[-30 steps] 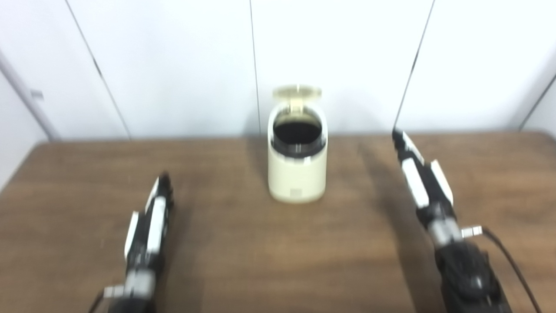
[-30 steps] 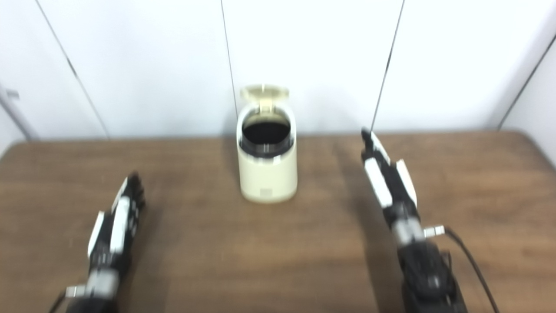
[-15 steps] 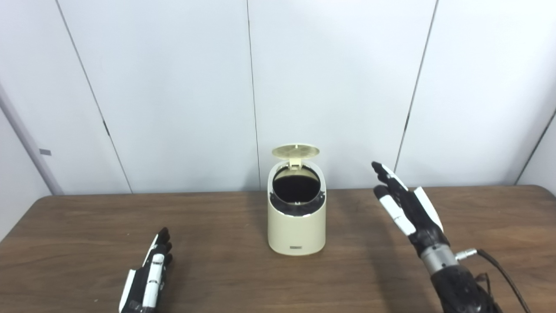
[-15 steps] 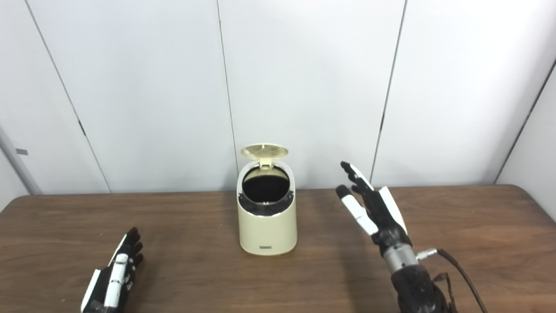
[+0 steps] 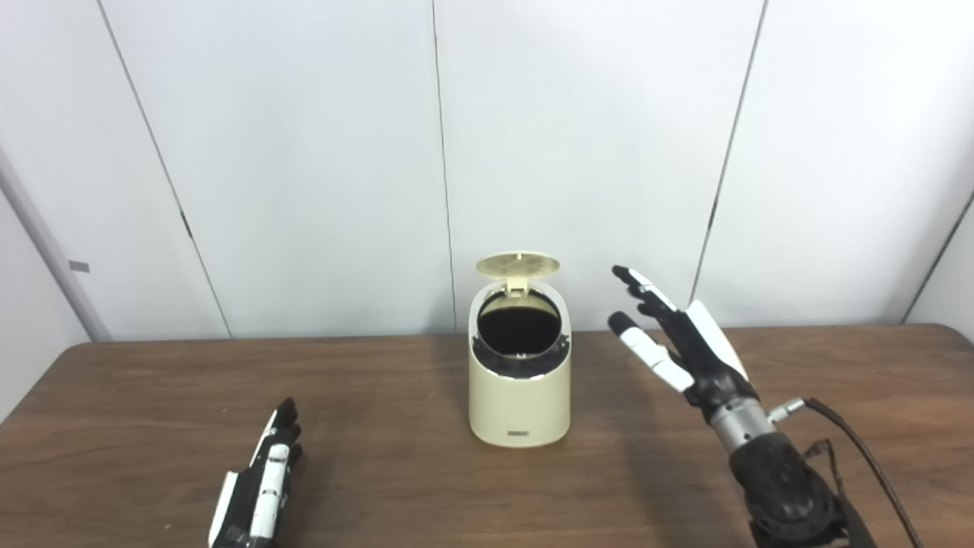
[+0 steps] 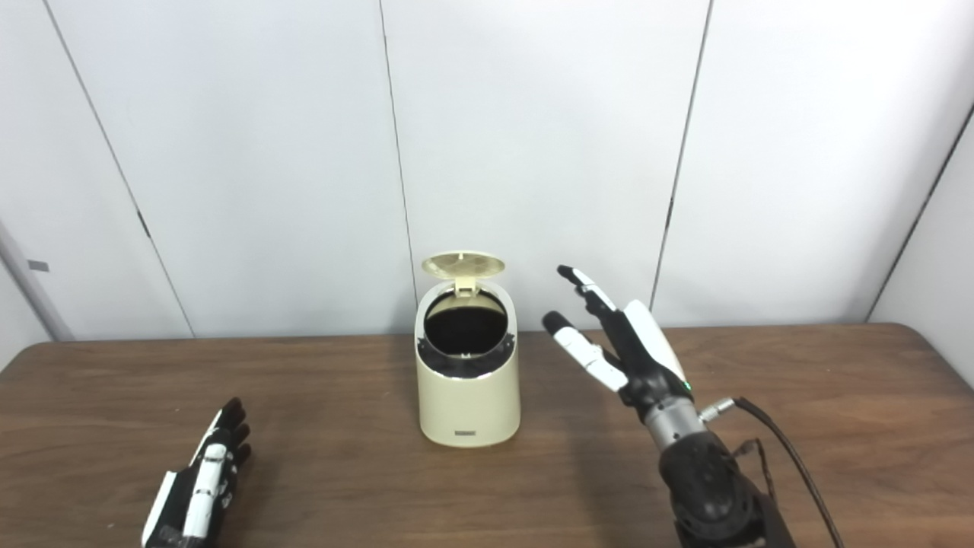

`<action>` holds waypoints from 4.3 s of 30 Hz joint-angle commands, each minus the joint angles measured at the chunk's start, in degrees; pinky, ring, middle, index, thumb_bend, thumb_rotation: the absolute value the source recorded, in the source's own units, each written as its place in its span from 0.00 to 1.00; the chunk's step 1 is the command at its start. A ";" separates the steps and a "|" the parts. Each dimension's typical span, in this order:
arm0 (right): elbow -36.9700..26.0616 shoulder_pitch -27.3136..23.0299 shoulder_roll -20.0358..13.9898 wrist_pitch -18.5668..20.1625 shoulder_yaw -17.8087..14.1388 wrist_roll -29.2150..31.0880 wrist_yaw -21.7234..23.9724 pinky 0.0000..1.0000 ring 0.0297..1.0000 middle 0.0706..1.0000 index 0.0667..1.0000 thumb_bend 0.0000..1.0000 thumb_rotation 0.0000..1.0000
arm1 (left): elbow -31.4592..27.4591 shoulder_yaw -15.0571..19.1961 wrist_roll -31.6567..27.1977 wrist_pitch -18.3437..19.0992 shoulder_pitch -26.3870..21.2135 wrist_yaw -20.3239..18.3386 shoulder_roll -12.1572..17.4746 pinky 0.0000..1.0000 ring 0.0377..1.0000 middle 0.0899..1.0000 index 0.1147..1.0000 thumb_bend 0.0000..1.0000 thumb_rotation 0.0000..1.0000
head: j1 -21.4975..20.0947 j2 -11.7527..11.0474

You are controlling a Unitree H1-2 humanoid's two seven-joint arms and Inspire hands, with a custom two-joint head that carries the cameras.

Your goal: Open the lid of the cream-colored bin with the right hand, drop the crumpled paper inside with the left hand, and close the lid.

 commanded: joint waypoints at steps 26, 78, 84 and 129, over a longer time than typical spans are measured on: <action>0.29 -13.35 -3.17 -0.57 4.52 -3.91 5.15 0.85 0.91 0.92 0.90 0.52 1.00 | 1.53 -0.59 -0.92 -1.67 1.31 0.19 -2.01 1.00 1.00 1.00 1.00 0.31 0.79 | 0.97 0.89; -3.53 -12.64 -8.82 -0.33 12.11 -11.70 18.11 0.91 0.97 0.90 0.89 0.61 1.00 | 2.12 -1.42 0.42 -1.28 0.43 0.35 -2.15 1.00 1.00 1.00 1.00 0.37 0.70 | 1.62 3.26; -2.82 -12.10 -8.46 -1.43 12.74 -12.48 17.92 0.94 0.98 0.91 0.89 0.61 1.00 | 1.64 -1.20 -0.13 -1.21 0.52 0.16 -2.39 1.00 1.00 1.00 1.00 0.36 0.67 | 1.91 3.48; -5.04 -5.06 -10.66 -8.17 16.98 -24.32 16.91 1.00 1.00 0.93 0.84 0.61 1.00 | 1.67 -0.40 -0.96 -1.51 0.88 1.05 -2.60 1.00 1.00 1.00 1.00 0.38 0.65 | 3.03 5.02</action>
